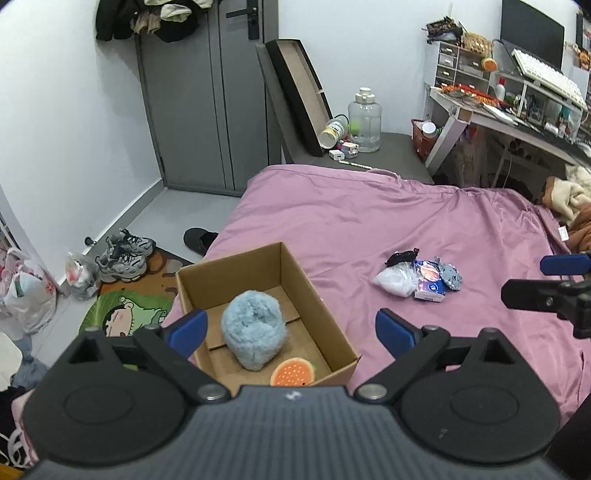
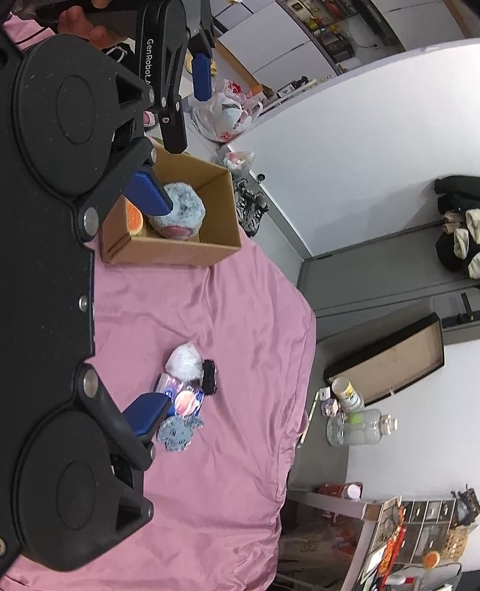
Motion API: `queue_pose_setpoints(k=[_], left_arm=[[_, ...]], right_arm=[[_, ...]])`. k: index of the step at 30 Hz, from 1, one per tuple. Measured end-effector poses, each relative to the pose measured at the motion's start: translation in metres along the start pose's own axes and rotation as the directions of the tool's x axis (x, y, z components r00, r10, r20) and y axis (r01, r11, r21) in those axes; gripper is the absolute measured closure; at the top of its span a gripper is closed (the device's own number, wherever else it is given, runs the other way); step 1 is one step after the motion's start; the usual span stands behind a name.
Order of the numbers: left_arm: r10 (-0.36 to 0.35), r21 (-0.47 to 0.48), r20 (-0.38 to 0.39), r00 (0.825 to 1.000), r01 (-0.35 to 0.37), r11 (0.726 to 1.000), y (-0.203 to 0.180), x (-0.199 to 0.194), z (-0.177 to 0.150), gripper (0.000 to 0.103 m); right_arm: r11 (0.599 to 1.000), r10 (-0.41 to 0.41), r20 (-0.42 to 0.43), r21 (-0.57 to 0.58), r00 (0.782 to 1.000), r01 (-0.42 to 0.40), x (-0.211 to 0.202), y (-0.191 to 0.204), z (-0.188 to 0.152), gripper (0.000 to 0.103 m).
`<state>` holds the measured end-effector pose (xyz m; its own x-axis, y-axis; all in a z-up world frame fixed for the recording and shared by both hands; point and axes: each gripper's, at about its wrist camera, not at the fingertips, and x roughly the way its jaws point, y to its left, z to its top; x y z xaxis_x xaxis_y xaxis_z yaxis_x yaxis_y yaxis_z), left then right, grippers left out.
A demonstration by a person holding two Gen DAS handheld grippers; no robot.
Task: Organize soft objects
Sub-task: 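Move the left gripper to the clear bubble-wrap bag while the right gripper approaches the grey denim plush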
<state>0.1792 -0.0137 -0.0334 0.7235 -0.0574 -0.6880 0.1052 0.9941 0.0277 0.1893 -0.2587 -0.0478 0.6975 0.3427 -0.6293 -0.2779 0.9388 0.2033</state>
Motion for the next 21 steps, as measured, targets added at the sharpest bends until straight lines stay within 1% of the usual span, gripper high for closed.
queue_pose_setpoints(k=[6,14,21], left_arm=[[0.002,0.030,-0.024,1.000,-0.001,1.000,-0.019,0.011,0.014,0.003],[0.004,0.073,0.008,1.000,-0.005,0.997,-0.044,0.023,0.030,0.003],[-0.032,0.065,0.000,0.999,0.032,0.997,-0.058,0.042,0.037,0.003]], right_arm=[[1.000,-0.009,0.010,0.030,1.000,0.008,-0.004,-0.022,0.000,0.000],[0.997,-0.036,0.027,0.070,0.999,0.034,-0.001,-0.050,0.003,0.000],[0.993,-0.067,0.029,0.099,0.997,0.064,0.011,-0.072,0.003,0.000]])
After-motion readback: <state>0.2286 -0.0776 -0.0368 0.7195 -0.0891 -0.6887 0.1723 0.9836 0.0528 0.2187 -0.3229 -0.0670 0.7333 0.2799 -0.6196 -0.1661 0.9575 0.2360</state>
